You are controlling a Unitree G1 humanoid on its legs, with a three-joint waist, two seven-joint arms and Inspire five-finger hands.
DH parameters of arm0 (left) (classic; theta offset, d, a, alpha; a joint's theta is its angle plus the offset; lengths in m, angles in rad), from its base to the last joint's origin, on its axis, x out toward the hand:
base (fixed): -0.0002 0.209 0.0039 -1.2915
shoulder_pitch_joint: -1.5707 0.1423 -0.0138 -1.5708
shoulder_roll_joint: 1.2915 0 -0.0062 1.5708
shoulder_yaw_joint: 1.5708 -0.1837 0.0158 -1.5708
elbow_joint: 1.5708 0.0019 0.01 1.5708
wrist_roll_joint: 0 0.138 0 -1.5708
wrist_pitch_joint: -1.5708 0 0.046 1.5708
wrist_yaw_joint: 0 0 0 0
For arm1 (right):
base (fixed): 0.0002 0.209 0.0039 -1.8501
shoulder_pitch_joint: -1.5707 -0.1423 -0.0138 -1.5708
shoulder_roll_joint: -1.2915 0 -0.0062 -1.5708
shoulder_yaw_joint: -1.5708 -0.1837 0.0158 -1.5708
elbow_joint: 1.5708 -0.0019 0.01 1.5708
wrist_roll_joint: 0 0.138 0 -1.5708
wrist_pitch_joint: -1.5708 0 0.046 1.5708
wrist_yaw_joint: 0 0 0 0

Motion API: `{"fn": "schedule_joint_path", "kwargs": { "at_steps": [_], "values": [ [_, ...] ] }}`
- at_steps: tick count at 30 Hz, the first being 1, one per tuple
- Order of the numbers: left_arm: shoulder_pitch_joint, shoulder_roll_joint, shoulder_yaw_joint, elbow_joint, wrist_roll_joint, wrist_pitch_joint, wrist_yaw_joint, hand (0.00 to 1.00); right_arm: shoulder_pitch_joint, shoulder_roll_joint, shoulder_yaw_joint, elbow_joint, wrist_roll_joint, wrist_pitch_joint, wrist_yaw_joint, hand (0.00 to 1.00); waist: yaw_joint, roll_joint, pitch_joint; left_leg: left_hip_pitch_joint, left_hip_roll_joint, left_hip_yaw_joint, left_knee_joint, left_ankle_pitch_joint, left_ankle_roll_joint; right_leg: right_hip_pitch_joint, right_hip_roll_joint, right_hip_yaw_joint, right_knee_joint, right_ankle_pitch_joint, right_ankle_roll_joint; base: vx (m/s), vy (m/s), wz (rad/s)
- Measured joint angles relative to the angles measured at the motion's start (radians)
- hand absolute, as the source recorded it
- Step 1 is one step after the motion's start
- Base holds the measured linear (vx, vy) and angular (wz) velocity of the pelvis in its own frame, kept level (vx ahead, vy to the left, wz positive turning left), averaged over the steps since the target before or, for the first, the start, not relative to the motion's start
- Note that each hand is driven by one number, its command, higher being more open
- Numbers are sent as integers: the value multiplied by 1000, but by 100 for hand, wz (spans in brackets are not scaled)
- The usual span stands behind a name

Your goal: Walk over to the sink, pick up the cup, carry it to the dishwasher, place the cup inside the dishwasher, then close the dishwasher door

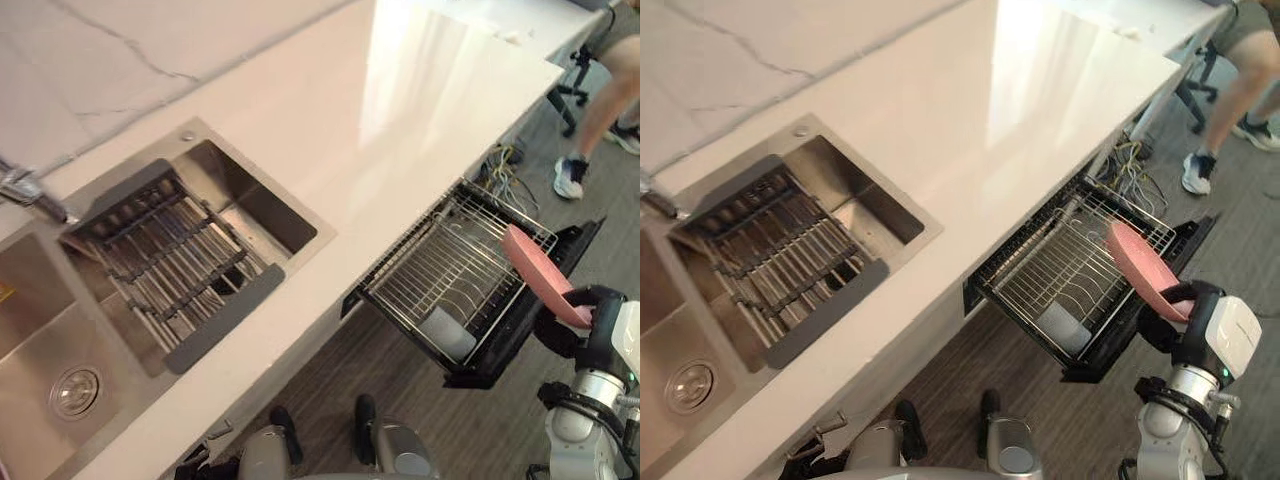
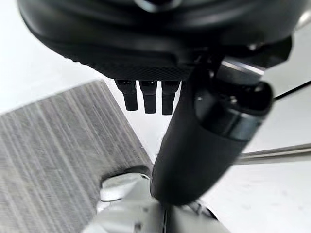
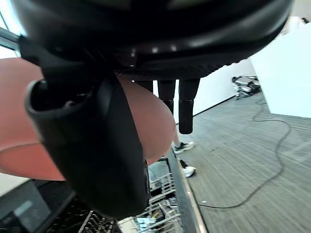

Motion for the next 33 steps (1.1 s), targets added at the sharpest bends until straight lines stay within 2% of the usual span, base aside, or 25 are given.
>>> {"fn": "schedule_joint_path", "kwargs": {
  "at_steps": [4, 10, 14, 15, 19, 20, 24, 28, 31, 33],
  "values": [
    [-32, -1, -8, -14, 1, -11, -2, 90, -80, -33, -1, 41, 51, -5, 8, 30, 6, 6, 49, -6, -20, -5, -16, 13, 10, -2, -13, -1, -17, 18, 10, -9, 58, 7],
    [-94, 3, -30, -29, -1, -27, -5, 90, -307, -172, 48, 196, 144, -12, 8, 30, 18, 23, 143, -50, -64, -9, -37, 36, 47, -42, -48, 1, -36, 60, 30, -87, 91, 6],
    [-130, 8, -43, -30, -21, -39, -6, 90, -484, -266, 135, 421, 184, -16, 12, 30, 31, 25, 180, -89, -90, -22, -43, 49, 68, -75, -70, -3, -45, 80, 41, -65, 94, 10],
    [-144, 10, -59, -26, -33, -45, -6, 90, -565, -300, 174, 543, 203, -19, 13, 30, 36, 31, 187, -109, -104, -30, -40, 53, 72, -87, -77, -7, -55, 88, 45, -26, 85, 14],
    [-187, 5, -87, -16, -44, -49, -6, 90, -737, -353, 207, 824, 231, -9, 28, 30, 58, 58, 202, -155, -121, -68, -34, 63, 85, -114, -93, -26, -63, 100, 54, 2, 62, 17],
    [-200, 0, -95, -9, -58, -55, -4, 90, -778, -354, 215, 887, 260, 0, 34, 90, 64, 60, 204, -169, -126, -85, -27, 63, 85, -120, -95, -29, -68, 105, 54, 20, 46, 11],
    [-231, -2, -100, 11, -64, -63, -5, 90, -847, -356, 224, 973, 298, 6, 38, 90, 71, 62, 212, -189, -140, -114, -23, 63, 85, -131, -99, -29, -76, 113, 53, 17, 40, 4],
    [-248, -1, -100, 16, -78, -65, -4, 90, -891, -366, 224, 980, 301, 18, 36, 90, 73, 60, 224, -201, -140, -113, -16, 61, 87, -142, -99, -21, -76, 119, 50, -17, 26, -4],
    [-262, -1, -101, 25, -78, -65, -1, 90, -882, -369, 224, 903, 301, 26, 25, 90, 81, 57, 229, -201, -135, -108, -10, 60, 89, -142, -93, -10, -82, 121, 45, -35, 14, -9],
    [-272, -1, -100, 35, -79, -62, 0, 90, -837, -364, 224, 735, 301, 27, 13, 90, 83, 53, 231, -201, -130, -98, -10, 59, 89, -142, -88, 0, -97, 128, 38, -22, 4, -14]
  ]
}}
